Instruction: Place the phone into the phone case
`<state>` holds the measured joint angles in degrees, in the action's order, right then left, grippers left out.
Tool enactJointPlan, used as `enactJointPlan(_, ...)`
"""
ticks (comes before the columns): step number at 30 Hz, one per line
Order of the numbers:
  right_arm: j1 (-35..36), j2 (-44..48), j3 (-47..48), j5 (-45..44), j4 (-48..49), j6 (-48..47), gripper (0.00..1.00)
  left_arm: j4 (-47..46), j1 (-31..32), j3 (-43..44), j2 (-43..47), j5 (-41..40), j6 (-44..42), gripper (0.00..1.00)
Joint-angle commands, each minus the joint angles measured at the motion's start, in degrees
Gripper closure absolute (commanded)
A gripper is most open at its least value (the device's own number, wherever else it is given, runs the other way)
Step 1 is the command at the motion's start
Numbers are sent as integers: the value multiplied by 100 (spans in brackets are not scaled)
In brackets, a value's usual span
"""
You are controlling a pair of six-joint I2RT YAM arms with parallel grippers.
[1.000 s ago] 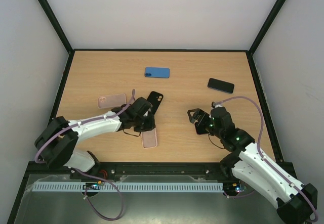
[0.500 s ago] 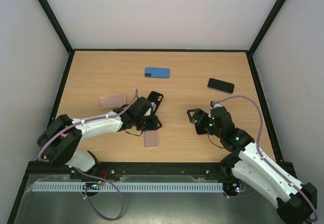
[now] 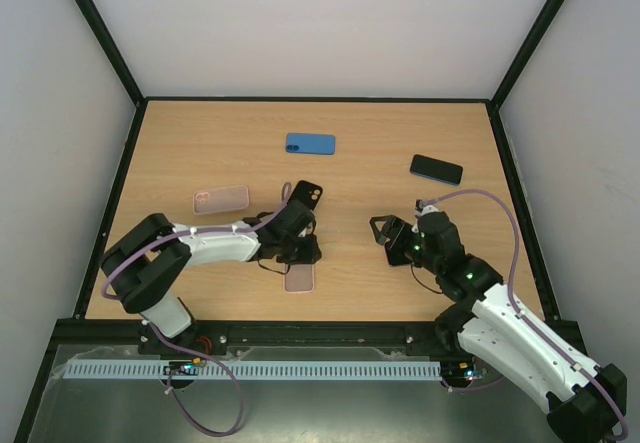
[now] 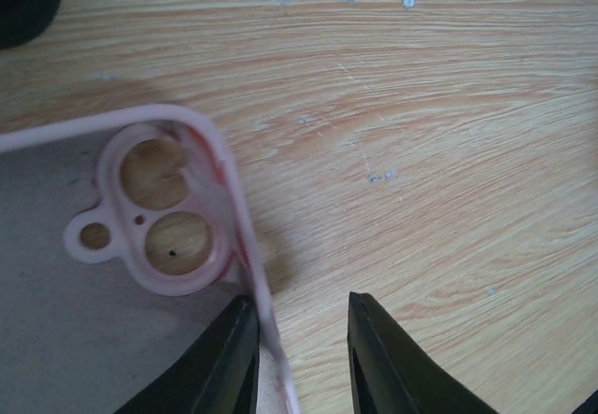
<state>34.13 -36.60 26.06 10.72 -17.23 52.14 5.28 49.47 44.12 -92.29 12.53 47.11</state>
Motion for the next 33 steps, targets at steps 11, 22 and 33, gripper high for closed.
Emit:
enactJointPlan(11, -20, 124, -170, 47, 142, -29, 21, 693, 430, 523, -322, -1201, -189, 92)
enactJointPlan(22, -20, 132, -160, 9, 113, -49, 21, 1080, 825, 910, -277, -1588, -152, 98)
enactJointPlan(33, -20, -8, -506, 325, 386, 464, 26, 311, 302, 198, 444, -673, 98, 64)
